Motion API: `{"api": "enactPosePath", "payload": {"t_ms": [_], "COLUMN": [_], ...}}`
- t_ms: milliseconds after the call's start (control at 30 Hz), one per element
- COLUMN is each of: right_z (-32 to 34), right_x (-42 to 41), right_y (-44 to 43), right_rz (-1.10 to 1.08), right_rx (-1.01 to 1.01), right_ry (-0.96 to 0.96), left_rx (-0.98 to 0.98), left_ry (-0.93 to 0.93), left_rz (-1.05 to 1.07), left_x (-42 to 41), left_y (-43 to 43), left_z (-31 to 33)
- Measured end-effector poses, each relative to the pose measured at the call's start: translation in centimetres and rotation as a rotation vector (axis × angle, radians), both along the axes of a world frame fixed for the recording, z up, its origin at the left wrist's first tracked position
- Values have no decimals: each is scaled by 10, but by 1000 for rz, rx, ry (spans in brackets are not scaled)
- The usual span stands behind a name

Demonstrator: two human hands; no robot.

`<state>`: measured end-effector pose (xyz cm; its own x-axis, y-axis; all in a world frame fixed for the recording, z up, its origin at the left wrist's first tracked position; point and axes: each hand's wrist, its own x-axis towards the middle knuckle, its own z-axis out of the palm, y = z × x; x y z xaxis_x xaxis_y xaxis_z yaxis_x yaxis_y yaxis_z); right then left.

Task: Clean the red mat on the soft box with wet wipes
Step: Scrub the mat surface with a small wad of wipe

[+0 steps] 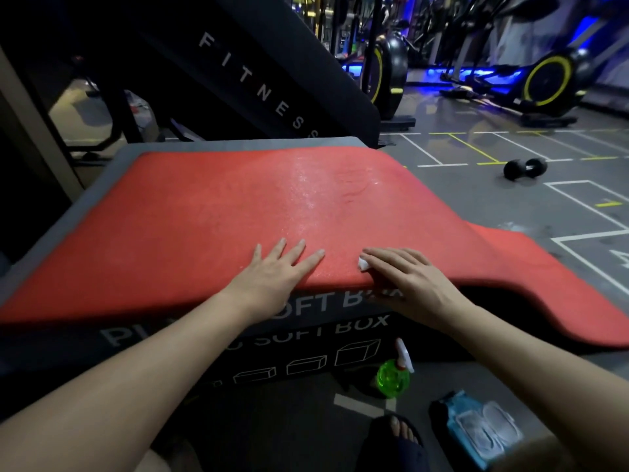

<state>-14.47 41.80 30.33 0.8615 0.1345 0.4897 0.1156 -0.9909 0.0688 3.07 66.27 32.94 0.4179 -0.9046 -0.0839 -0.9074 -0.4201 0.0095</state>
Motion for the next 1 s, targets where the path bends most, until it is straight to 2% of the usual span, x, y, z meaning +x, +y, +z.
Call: {"api": "enactPosePath", "payload": {"t_ms": [100,200,300,633,833,1000], "right_z": [-2,2,9,23,13,9], "right_x": [7,19,37,92,114,112], "right_y": [-13,-15,-6,61,103,112], "right_rz": [13,69,112,280,322,295], "right_rx": [-106,-156,-139,-53,-28,80], "right_ry": [66,35,14,-86,73,253], "left_rx": [0,-6,-45,-125,-94,83], "left_ry": [4,29,69,6,-22,3], "left_rz": [2,11,32,103,191,204], "left_x": [1,7,22,54,55,50], "left_y": [0,4,19,99,148,149], "left_z": [4,10,20,26,21,2]}}
